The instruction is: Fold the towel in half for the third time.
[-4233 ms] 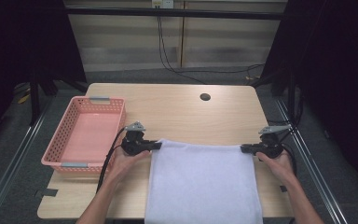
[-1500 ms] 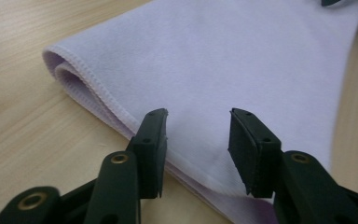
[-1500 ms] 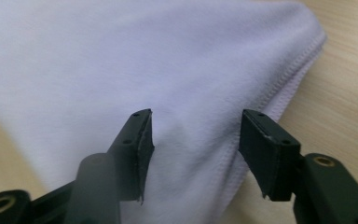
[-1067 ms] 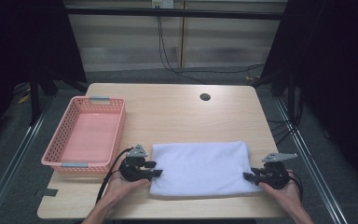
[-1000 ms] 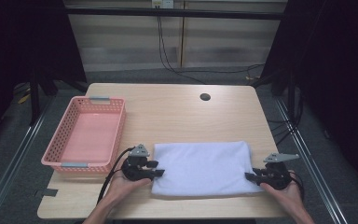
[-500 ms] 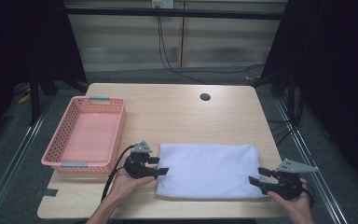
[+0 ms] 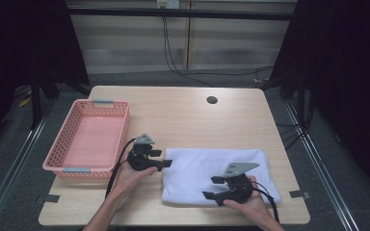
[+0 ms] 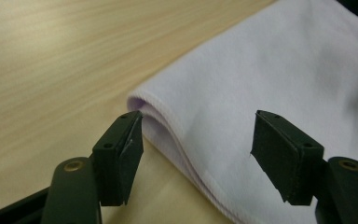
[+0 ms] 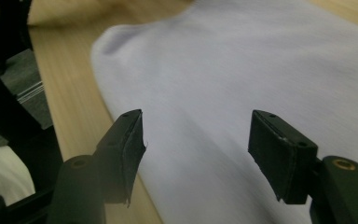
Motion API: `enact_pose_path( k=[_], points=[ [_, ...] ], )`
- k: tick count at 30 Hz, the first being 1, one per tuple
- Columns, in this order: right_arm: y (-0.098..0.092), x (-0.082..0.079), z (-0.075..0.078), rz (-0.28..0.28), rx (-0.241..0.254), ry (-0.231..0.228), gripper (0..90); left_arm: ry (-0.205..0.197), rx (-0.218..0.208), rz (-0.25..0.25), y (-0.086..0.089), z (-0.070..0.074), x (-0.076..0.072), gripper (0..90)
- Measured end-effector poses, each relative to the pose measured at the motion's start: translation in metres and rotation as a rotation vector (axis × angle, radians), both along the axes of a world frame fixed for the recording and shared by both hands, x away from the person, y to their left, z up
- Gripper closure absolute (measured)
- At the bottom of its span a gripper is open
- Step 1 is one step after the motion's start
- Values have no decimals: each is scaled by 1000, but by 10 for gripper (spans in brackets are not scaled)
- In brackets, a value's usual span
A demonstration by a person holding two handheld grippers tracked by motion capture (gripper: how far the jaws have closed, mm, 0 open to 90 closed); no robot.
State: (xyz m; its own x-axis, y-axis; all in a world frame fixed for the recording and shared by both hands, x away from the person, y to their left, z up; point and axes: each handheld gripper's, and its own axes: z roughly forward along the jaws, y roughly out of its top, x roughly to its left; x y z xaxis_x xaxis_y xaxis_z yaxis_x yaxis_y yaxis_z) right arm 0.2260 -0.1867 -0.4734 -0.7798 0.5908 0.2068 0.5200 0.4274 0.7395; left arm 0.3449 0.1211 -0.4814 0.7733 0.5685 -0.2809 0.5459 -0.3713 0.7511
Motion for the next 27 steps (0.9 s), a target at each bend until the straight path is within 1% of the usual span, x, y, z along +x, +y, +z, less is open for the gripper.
enact_pose_path(
  k=[1,2,3,4,5,6,7,9,10,11,12,14,15,16,17,18,21,22,23,24,25,26,27],
  points=[
    [9,2,-1,24,-1,5,368,4,19,-7,-1,0,3,343],
    [18,4,-2,40,-3,7,383,3,29,-3,-3,0,5,339],
    [26,6,-3,60,2,12,383,-3,21,4,-3,1,6,339],
    [35,8,-3,76,4,19,396,-1,6,5,-3,1,7,339],
    [49,10,-4,108,-4,20,406,1,3,5,-3,1,7,339],
    [49,10,-4,108,-4,20,406,-2,7,10,-4,1,6,339],
    [56,12,-4,120,-2,18,403,0,15,0,-3,1,6,335],
    [75,18,-6,163,9,22,375,3,18,5,-3,-1,4,335],
    [75,18,-6,163,9,22,375,3,18,5,-3,-1,4,335],
    [81,20,-8,177,18,29,362,4,20,2,-2,-1,4,335],
    [89,21,-10,183,2,33,334,3,12,10,-1,0,3,334],
    [98,21,-12,199,-16,6,329,-1,4,9,1,1,3,326],
    [103,21,-13,201,-42,-4,318,0,3,14,2,1,3,326],
    [107,21,-14,205,-50,-2,317,3,-3,20,2,0,3,326],
    [111,22,-17,201,-69,10,310,7,-6,21,3,-1,4,325],
    [111,22,-17,201,-69,10,310,7,-6,21,3,-1,4,326],
    [117,18,-23,216,-112,-37,289,14,-4,30,4,-2,6,322],
    [117,18,-23,216,-112,-37,289,17,-3,29,4,-3,7,322],
    [117,17,-24,229,-126,-58,289,19,-7,34,4,-3,7,321],
    [118,15,-24,226,-139,-79,300,17,-3,33,4,-3,7,319],
    [120,10,-26,214,-169,-119,333,14,1,29,5,-3,6,319],
    [120,10,-26,214,-169,-119,333,14,1,29,5,-3,6,319],
    [122,8,-26,210,-202,-147,362,12,-5,37,5,-2,6,319]
  ],
)
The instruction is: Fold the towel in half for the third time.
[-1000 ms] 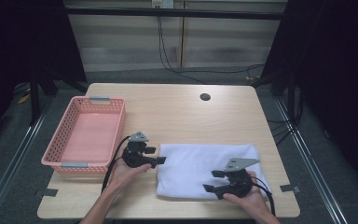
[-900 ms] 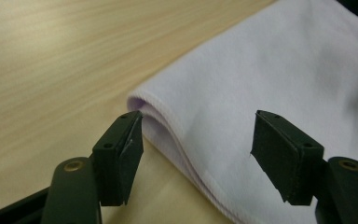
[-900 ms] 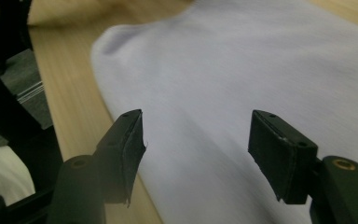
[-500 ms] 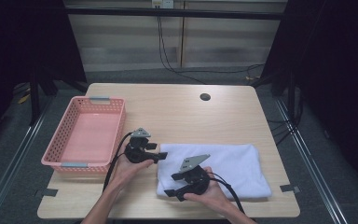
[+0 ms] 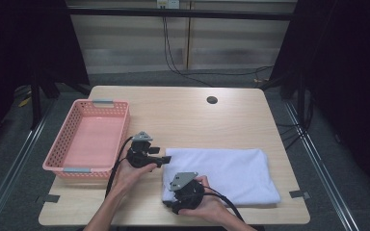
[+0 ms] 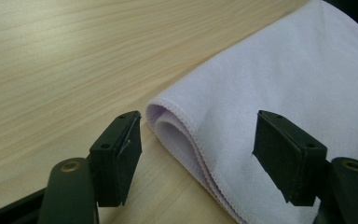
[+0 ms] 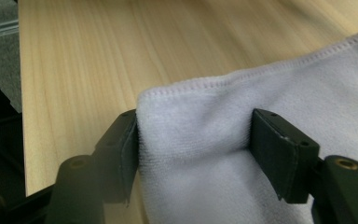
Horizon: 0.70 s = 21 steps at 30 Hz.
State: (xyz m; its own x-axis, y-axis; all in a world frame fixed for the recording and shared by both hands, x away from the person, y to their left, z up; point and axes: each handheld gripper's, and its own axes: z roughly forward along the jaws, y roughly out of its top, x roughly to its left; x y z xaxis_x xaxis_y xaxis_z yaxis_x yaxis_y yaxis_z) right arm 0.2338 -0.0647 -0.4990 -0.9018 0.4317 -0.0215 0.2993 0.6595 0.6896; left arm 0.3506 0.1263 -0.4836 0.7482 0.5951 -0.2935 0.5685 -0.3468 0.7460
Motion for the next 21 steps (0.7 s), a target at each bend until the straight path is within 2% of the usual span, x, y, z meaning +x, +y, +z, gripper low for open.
enact_pose_path(
  k=[1,2,5,6,7,9,11,12,15,17,18,21],
  points=[
    [0,1,0,3,-2,-8,398,0,0,0,0,0,0,319],
    [-1,1,1,-24,3,-9,456,0,-3,3,1,0,1,319],
    [-3,2,0,-34,4,-21,508,-4,1,9,2,0,2,320],
    [-3,2,1,-45,1,-24,560,11,-13,25,3,-1,6,321],
    [-3,2,1,-45,1,-24,560,11,-13,25,3,-1,6,321],
    [-4,5,2,-60,-11,-25,647,-8,-1,34,3,0,12,322],
    [-6,9,3,-67,-1,0,692,-19,-17,53,2,-1,17,322],
    [-6,10,3,-82,13,14,700,-4,-15,54,1,-1,22,321],
    [-12,15,2,-90,62,70,712,-1,-15,60,-2,-5,30,310],
    [-16,18,1,-95,95,104,712,12,5,54,-5,-9,31,309],
    [-18,20,1,-101,110,130,712,33,28,35,-7,-13,32,302],
    [-19,22,1,-99,117,145,715,39,53,29,-8,-15,32,305]
  ],
)
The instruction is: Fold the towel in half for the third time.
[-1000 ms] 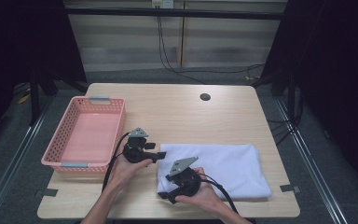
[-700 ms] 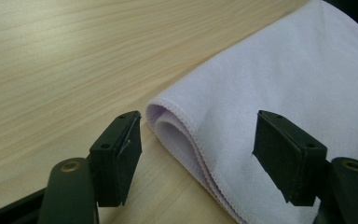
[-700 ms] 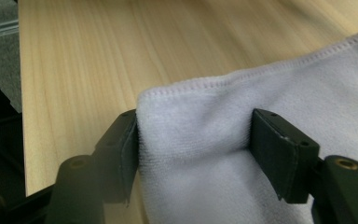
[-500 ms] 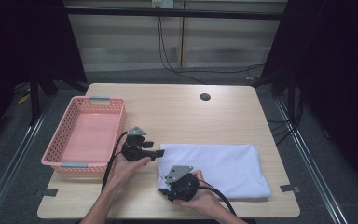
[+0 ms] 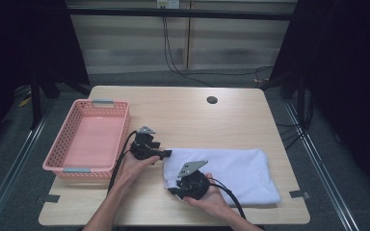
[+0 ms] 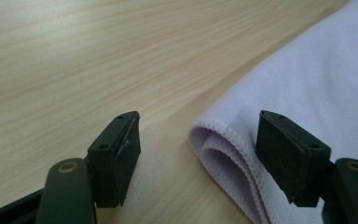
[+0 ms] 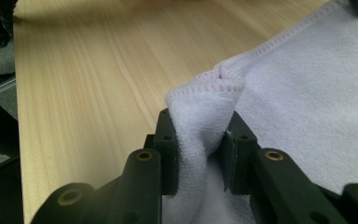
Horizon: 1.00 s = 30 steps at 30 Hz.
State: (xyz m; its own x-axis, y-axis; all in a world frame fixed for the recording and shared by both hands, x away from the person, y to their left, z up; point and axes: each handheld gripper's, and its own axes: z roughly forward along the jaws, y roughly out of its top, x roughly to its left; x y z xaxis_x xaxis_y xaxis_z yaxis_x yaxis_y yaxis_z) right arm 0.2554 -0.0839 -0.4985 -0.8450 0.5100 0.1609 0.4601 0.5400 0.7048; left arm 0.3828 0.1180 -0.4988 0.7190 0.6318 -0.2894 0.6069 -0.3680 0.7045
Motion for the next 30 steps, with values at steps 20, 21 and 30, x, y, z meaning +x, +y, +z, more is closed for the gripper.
enact_pose_path(
  k=[20,21,30],
  points=[
    [-2,1,1,24,6,4,737,1,-13,-131,-17,-7,-10,747],
    [-4,1,3,36,6,-2,749,12,-27,-125,-15,-7,-9,775],
    [-8,1,18,18,52,-6,760,43,-158,-92,-8,10,-6,787]
  ],
)
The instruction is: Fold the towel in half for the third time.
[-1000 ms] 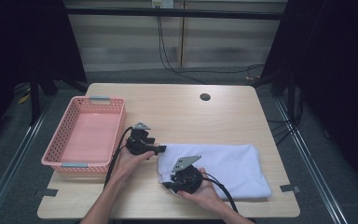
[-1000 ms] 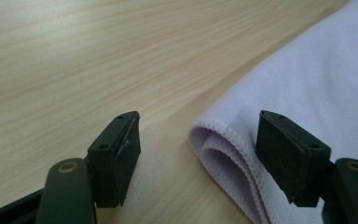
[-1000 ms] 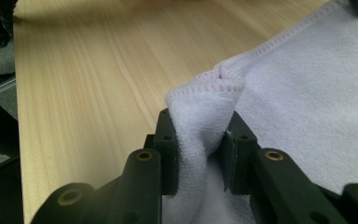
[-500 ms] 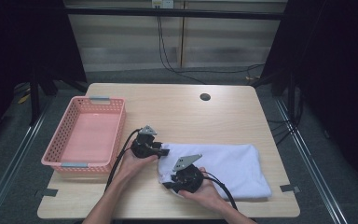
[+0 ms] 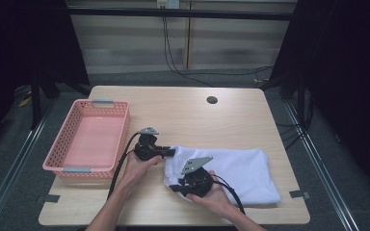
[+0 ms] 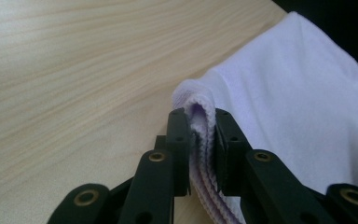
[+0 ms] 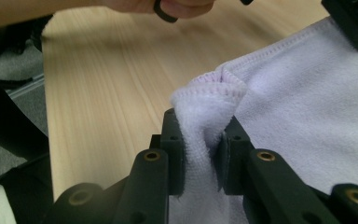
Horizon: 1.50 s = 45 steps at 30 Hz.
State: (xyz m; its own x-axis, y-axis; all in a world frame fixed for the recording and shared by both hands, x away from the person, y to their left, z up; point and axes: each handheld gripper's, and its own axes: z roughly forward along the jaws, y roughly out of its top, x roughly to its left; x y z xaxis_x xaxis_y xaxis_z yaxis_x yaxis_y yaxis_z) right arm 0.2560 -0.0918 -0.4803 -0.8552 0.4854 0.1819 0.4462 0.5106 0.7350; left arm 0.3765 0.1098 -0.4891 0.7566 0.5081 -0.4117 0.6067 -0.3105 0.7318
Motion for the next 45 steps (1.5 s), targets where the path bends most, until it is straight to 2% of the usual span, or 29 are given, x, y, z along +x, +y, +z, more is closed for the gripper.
enact_pose_path(
  k=[1,3,4,5,6,7,13,14,18,19,20,21,22,25,27,30,32,36,40,41,42,43,44,45],
  points=[
    [-1,0,4,-2,12,0,760,2,-17,-3,1,3,0,787],
    [-3,1,13,-7,47,-1,760,-1,-23,16,4,12,0,786],
    [-3,1,16,-6,50,-5,760,-1,-23,16,4,12,0,787],
    [-2,1,20,2,65,-9,760,-11,-32,22,7,20,-1,787],
    [-2,1,20,2,65,-9,760,-11,-32,22,7,20,-1,787],
    [0,2,25,6,84,-7,760,-20,-44,28,12,25,-2,787],
    [10,2,38,26,108,-24,761,-38,-49,52,26,40,-7,786],
    [13,2,42,29,108,-27,761,-41,-60,57,29,43,-8,786],
    [24,2,53,56,118,-45,763,-50,-52,57,35,53,-9,786],
    [28,2,59,64,126,-57,764,-65,-52,58,39,63,-11,786],
    [28,2,59,64,126,-57,764,-65,-52,58,39,63,-11,786],
    [34,2,66,72,139,-70,764,-79,-50,64,42,72,-12,786],
    [34,2,66,72,139,-70,764,-79,-50,64,42,72,-12,786],
    [43,2,76,76,168,-84,764,-97,-10,83,48,89,-16,786],
    [55,1,88,86,169,-114,764,-112,-17,88,58,100,-18,786],
    [63,1,93,95,176,-126,765,-115,-10,101,63,103,-19,787],
    [65,2,93,93,185,-123,765,-112,-23,112,67,101,-19,786],
    [55,0,83,60,239,-119,764,-105,-21,104,56,93,-17,785],
    [38,-5,81,34,254,-127,764,-111,-18,66,36,94,-16,783],
    [28,-9,80,22,255,-131,764,-115,-9,43,22,95,-17,781],
    [28,-9,80,22,255,-131,764,-115,-9,43,22,95,-17,780],
    [14,-13,78,2,264,-125,763,-113,-7,29,7,92,-17,779],
    [14,-13,78,2,264,-125,763,-113,-7,29,7,92,-17,778],
    [0,-17,73,-20,262,-121,761,-111,5,14,-7,88,-18,773]
  ],
)
